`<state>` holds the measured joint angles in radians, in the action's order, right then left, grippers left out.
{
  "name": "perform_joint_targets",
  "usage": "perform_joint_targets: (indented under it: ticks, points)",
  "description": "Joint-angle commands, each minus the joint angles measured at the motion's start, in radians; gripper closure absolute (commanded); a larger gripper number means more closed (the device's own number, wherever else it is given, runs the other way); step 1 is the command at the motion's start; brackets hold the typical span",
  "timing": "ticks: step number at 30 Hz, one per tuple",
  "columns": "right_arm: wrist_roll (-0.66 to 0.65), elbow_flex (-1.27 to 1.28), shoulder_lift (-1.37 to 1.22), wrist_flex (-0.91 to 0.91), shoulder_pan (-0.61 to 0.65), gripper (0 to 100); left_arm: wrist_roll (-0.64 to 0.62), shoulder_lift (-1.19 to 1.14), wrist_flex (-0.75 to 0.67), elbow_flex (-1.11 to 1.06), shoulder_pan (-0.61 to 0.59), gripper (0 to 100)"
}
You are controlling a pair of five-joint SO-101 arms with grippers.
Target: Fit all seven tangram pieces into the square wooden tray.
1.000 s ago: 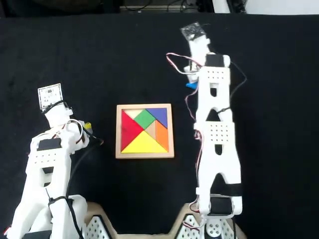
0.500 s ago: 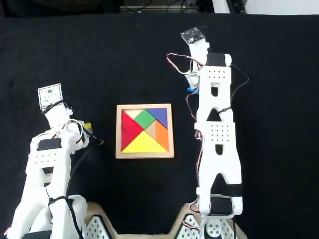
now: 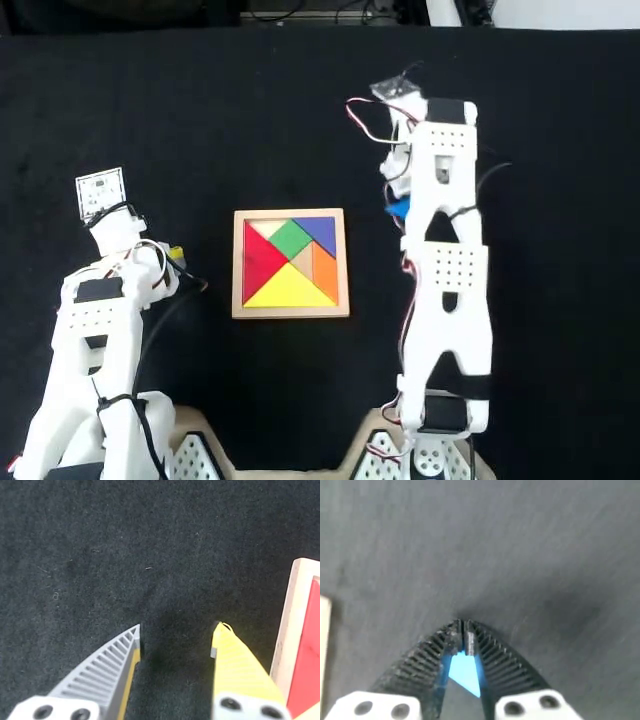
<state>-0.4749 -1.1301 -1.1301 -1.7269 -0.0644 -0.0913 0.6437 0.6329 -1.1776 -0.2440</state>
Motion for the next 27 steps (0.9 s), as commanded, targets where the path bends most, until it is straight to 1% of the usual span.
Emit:
perform_joint_targets:
  ticks: [1,7,11,15,19,20,22,24,27]
  points:
    - [-0.015,0.226,0.243,-0.040,-0.017,98.7,-0.002,0.025,-0.018,0.005,0.008,77]
    - [-0.109,0.656,0.579,-0.040,-0.014,98.7,-0.002,0.025,-0.015,0.005,0.007,77]
    - [-0.190,0.937,0.805,-0.037,-0.038,98.7,-0.002,0.025,-0.012,0.004,0.007,77]
    - [-0.210,1.029,0.957,0.091,-0.068,98.7,-0.002,0.025,-0.012,0.004,0.013,77]
    - [-0.189,1.063,0.955,0.221,-0.044,97.2,-0.002,0.025,-0.012,0.004,0.007,77]
    - [-0.173,1.063,0.938,0.247,-0.040,94.6,-0.002,0.025,-0.012,0.004,0.007,77]
    - [-0.160,1.052,0.892,0.292,-0.031,86.0,-0.002,0.025,-0.012,0.002,0.007,77]
    - [-0.178,1.052,0.840,0.338,-0.025,79.3,-0.002,0.021,-0.014,0.002,0.007,77]
    - [-0.232,1.052,0.756,0.399,-0.014,78.9,-0.002,0.018,-0.015,0.002,0.007,77]
